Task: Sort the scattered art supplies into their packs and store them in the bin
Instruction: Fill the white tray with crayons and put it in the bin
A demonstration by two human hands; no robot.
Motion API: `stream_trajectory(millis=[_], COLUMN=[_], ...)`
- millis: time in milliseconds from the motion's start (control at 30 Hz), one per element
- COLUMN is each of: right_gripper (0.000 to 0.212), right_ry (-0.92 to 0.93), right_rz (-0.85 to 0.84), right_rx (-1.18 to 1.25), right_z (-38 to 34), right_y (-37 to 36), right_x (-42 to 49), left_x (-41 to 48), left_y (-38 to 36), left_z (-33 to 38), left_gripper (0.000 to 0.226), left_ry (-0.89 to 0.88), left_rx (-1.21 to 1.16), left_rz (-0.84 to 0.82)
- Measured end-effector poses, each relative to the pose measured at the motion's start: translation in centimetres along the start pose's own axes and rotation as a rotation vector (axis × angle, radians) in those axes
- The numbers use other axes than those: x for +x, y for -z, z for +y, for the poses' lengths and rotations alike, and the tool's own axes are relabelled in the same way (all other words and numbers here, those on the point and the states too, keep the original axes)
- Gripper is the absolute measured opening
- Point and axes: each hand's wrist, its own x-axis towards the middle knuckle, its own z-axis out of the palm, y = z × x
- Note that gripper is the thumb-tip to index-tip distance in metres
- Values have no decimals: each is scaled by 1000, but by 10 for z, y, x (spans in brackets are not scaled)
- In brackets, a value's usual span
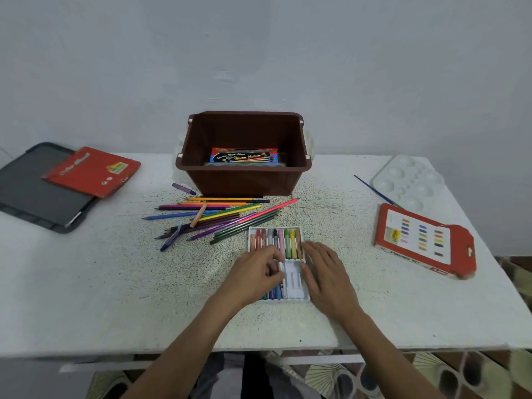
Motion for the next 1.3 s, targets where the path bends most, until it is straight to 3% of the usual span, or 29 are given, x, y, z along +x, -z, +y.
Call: stream_trajectory(millis=[400,567,700,833,967,1133,1300], right_gripper=[45,46,46,48,51,50,49], right_ry=[1,-1,5,2,-6,-1,4], right_rz=[8,13,27,20,6,4,8], right_rx=[-15,-13,-2,-14,-14,-26,-32], right_z=[0,-1,-4,-3,-3,-3,-3], right_y=[0,0,1,1,1,1,1], right_x=[0,0,1,0,0,0,0], left_x=[4,4,1,4,19,45,64], left_y=[-21,-24,-25,-6,29,71,92], left_z=[-23,-34,-41,-54,-73,-86,-88], left_gripper=[73,83,74,43,21,25,31], left_ry=[12,14,42,118,205,220,307], left_rx=[378,431,417,331,431,582,655], left_rz=[239,316,370,527,674,685,552])
